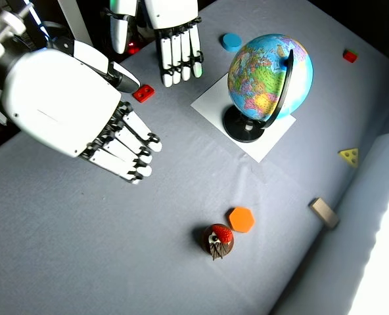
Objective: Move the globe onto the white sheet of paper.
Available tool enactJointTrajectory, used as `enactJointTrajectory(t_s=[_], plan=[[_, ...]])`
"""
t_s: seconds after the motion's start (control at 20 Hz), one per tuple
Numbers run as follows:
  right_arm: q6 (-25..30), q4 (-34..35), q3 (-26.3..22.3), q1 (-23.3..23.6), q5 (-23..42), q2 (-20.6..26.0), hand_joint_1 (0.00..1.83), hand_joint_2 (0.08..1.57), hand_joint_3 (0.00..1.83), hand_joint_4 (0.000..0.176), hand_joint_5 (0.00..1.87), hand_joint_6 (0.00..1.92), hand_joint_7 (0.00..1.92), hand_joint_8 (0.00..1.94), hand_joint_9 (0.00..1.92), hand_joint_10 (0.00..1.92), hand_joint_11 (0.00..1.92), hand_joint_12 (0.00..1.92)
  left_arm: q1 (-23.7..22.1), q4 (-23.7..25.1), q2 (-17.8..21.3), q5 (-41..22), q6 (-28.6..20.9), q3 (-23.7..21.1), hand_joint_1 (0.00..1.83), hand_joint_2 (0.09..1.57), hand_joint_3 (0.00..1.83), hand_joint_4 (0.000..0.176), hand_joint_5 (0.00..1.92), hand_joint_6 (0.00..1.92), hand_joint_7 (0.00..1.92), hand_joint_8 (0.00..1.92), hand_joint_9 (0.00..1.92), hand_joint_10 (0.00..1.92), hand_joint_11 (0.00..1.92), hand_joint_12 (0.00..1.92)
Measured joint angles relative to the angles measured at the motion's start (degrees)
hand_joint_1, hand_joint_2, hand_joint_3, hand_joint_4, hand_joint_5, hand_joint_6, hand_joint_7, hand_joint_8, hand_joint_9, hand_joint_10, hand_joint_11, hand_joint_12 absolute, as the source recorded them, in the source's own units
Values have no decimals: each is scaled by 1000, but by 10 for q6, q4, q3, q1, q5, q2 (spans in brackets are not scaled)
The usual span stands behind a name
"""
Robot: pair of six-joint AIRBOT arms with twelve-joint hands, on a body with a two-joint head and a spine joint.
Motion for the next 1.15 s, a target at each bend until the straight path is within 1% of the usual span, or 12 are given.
enactJointTrajectory(t_s=[0.05, 0.1, 0.15, 0.25, 0.3, 0.35, 0.4, 0.7, 0.75, 0.8, 0.9, 1.15], plan=[[8, -7, 0, -3, 3, 0, 103, 1158, 0, 0, 620, 234, 770, 103, 483, 711, 15, 1624, -9, -4, -2, -6, 4, 0, 0, 1187, 0, 0, 476, 19, 505, 9, 442, 27, 0, 455], [20, -18, 0, -3, 6, 0, 125, 1172, 2, 0, 568, 564, 803, 349, 498, 1118, 152, 1751, -17, -2, -2, -12, 4, 0, 5, 1224, 0, 0, 586, 22, 639, 12, 610, 68, 0, 919], [22, -30, 0, -2, 9, 0, 145, 1202, 5, 0, 561, 737, 776, 563, 532, 1245, 224, 1806, -24, -1, -2, -17, 5, 0, 51, 1244, 1, 0, 638, 28, 700, 22, 681, 112, 37, 1130], [22, -38, -2, -3, 11, 0, 218, 1283, 14, 0, 602, 1100, 725, 1082, 587, 1560, 405, 1912, -33, -7, -2, -26, 21, 0, 174, 1279, 1, 0, 836, 63, 903, 89, 592, 857, 213, 1480], [25, -47, -3, -9, 16, 0, 233, 1309, 16, 0, 644, 1236, 740, 1268, 626, 1700, 508, 1919, -33, -8, -2, -27, 24, 2, 237, 1297, 2, 0, 885, 172, 891, 337, 560, 1166, 280, 1636], [37, -52, -5, -12, 20, 1, 248, 1325, 15, 0, 713, 1345, 796, 1413, 712, 1796, 651, 1921, -32, -7, -2, -30, 26, 3, 317, 1317, 3, 0, 858, 488, 830, 774, 571, 1420, 355, 1805], [44, -73, -7, -15, 24, 1, 263, 1331, 12, 0, 763, 1419, 849, 1478, 792, 1818, 748, 1921, -31, -6, -2, -27, 26, 7, 371, 1323, 1, 0, 822, 767, 802, 1041, 616, 1561, 426, 1898], [59, -104, -7, -31, 38, 7, 267, 1333, 10, 0, 776, 1443, 864, 1497, 816, 1823, 779, 1921, -30, 10, -2, -16, 44, 21, 383, 1326, 0, 0, 760, 964, 769, 1172, 619, 1623, 450, 1921], [59, -108, -7, -31, 39, 8, 308, 1368, 19, 0, 829, 1530, 968, 1559, 924, 1893, 943, 1921, -31, 10, -2, -16, 43, 21, 444, 1336, 1, 0, 905, 1048, 920, 1243, 867, 1669, 661, 1921], [59, -120, -7, -35, 40, 9, 901, 912, 1025, 0, 697, 1905, 1201, 1926, 1255, 1920, 1430, 1921, -33, 11, -2, -16, 44, 21, 776, 1386, 5, 0, 984, 1780, 1078, 1892, 1201, 1911, 1134, 1921], [61, -122, -7, -38, 47, 9, 948, 836, 1155, 0, 735, 1920, 1241, 1940, 1300, 1921, 1484, 1921, -39, 14, -2, -14, 44, 23, 829, 1393, 3, 0, 980, 1859, 1099, 1920, 1238, 1921, 1178, 1921], [63, -124, -7, -38, 52, 9, 952, 823, 1177, 0, 744, 1921, 1254, 1941, 1322, 1921, 1493, 1921, -48, 13, -2, -11, 44, 26, 816, 1409, 6, 0, 979, 1897, 1097, 1921, 1237, 1921, 1173, 1921]])
